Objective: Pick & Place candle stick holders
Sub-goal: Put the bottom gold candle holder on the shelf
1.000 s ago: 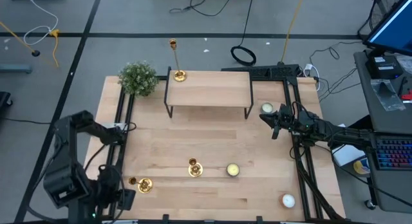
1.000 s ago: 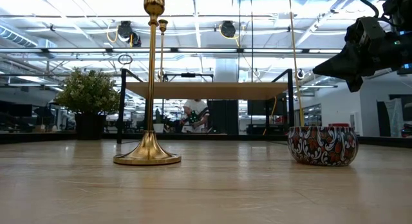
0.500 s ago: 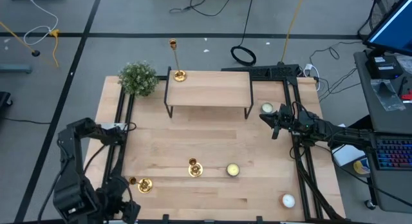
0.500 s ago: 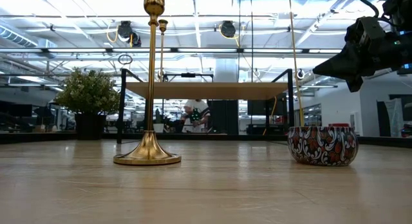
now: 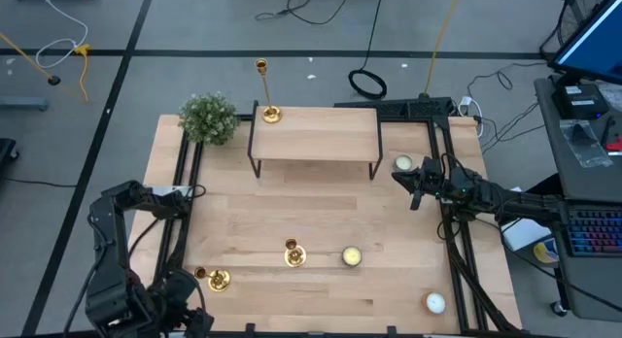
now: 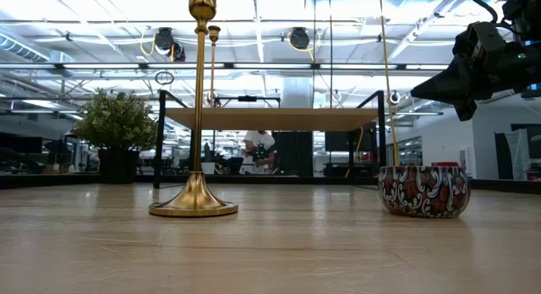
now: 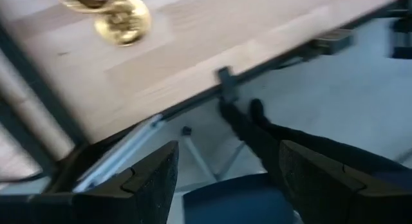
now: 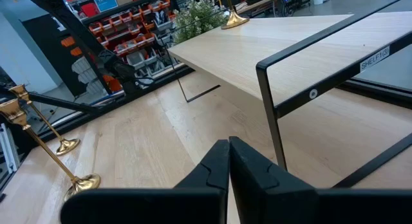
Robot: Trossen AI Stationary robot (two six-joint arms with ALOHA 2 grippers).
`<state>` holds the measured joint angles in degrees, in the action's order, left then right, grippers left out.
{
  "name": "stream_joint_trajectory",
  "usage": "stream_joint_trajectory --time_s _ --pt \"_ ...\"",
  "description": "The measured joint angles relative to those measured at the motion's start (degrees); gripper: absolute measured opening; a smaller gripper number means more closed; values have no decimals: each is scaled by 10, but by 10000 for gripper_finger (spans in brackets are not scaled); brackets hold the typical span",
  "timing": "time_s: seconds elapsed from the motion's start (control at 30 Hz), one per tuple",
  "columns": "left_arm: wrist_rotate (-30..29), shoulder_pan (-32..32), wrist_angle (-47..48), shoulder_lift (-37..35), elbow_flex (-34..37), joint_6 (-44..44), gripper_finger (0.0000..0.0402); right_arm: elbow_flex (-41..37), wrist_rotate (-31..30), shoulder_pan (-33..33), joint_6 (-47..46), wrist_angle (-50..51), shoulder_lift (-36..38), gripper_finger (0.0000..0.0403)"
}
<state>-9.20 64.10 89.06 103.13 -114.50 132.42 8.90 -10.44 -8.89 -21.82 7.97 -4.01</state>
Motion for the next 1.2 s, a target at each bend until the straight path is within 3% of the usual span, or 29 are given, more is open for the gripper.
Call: stream_joint_trajectory --time_s 0.1,0.43,0.73,1.1,1.2 --pt "31 0 11 0 0 28 269 0 0 0 0 0 0 4" --pt "35 6 10 5 0 70 269 0 0 0 0 0 0 4" --pt "38 6 10 70 0 57 269 0 0 0 0 0 0 4" --pt "-40 1 9 112 0 8 269 0 0 0 0 0 0 4" --pt "-36 1 10 111 9 -1 269 0 0 0 0 0 0 4"
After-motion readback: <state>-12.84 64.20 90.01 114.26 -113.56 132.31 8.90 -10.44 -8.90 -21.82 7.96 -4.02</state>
